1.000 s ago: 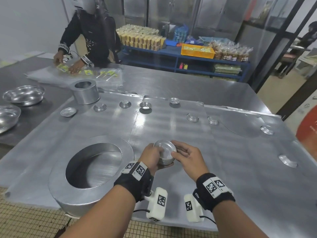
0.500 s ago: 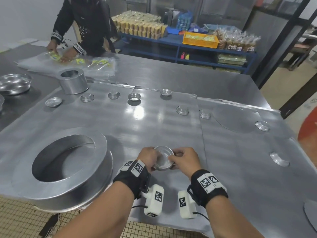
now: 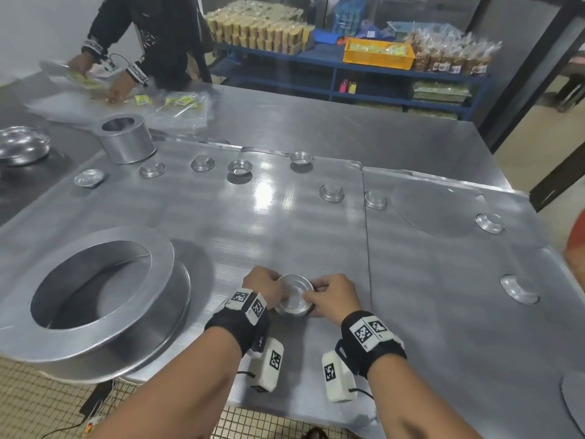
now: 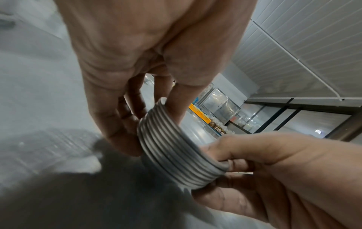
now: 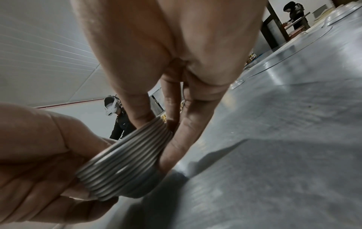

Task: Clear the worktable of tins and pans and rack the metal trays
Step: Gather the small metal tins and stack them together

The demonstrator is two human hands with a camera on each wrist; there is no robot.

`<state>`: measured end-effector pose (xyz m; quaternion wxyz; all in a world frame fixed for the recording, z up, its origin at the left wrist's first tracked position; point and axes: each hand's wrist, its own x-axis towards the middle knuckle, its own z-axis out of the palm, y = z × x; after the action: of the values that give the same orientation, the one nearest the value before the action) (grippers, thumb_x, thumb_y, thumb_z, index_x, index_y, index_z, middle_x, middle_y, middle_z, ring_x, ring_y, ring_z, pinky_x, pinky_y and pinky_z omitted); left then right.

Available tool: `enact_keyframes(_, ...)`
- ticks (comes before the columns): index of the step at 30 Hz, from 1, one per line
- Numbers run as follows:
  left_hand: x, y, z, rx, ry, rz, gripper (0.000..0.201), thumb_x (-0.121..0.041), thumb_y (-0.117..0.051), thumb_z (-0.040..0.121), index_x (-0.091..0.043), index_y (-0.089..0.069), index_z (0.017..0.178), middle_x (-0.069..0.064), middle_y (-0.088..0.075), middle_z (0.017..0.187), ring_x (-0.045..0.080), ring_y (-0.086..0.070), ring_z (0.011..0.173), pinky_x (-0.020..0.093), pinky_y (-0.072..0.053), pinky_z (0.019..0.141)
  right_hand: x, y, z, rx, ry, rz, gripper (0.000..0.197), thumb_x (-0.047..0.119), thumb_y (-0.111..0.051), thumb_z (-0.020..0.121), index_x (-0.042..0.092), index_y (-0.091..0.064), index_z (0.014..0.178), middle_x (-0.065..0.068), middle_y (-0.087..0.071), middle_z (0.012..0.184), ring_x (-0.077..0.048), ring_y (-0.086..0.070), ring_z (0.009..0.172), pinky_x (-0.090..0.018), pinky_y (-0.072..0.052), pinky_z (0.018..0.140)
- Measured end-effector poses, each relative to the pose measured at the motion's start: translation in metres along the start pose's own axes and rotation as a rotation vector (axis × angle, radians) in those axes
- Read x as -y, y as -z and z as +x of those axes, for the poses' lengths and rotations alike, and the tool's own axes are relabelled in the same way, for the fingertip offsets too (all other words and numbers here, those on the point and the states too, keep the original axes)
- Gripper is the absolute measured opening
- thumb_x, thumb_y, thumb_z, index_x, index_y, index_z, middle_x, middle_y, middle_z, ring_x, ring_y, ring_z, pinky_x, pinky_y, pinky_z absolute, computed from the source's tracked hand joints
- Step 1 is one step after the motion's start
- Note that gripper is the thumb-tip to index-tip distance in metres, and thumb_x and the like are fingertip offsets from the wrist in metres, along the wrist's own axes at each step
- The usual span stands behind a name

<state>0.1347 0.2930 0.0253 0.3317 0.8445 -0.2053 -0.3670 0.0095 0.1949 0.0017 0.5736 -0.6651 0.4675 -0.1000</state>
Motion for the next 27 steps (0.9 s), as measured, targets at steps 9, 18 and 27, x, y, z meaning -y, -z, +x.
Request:
enact_keyframes(9,0.002,-0.006,0.004,-0.023,0.04,0.132,0.012,-0.018,-0.07,0.081,-0.014,-0.079,0.088,0.002,-0.069,0.069,0.022,-0.07,0.071,0.034,-0.063,0.07,-0.007,0.001,0.001,0.049,0.033,-0.098,0.012,0.002,-0.078,0.076,0.012,-0.074,0.072,-0.016,-0.075,0.083,-0.027,-0.075,0.074,-0.045,-0.063,0.066)
enact_keyframes(18,-0.042,-0.025,0.01,-0.127,-0.05,0.415,0.032,-0.023,-0.065,0.082,-0.022,-0.068,0.114,0.006,-0.065,0.121,0.028,-0.059,0.116,0.035,-0.051,0.097,-0.004,0.039,0.004,0.135,0.095,-0.316,0.032,0.029,-0.077,0.082,-0.002,-0.074,0.089,-0.013,-0.076,0.08,-0.026,-0.074,0.076,-0.04,-0.061,0.079)
enact_keyframes(27,-0.117,-0.096,0.011,0.091,-0.318,0.555,0.026,-0.022,-0.065,0.088,-0.011,-0.072,0.111,0.008,-0.069,0.114,0.024,-0.064,0.098,0.027,-0.051,0.078,-0.02,0.137,-0.003,0.071,0.102,-0.553,0.024,0.03,-0.076,0.084,0.012,-0.076,0.098,-0.009,-0.071,0.089,-0.022,-0.064,0.078,-0.03,-0.056,0.079)
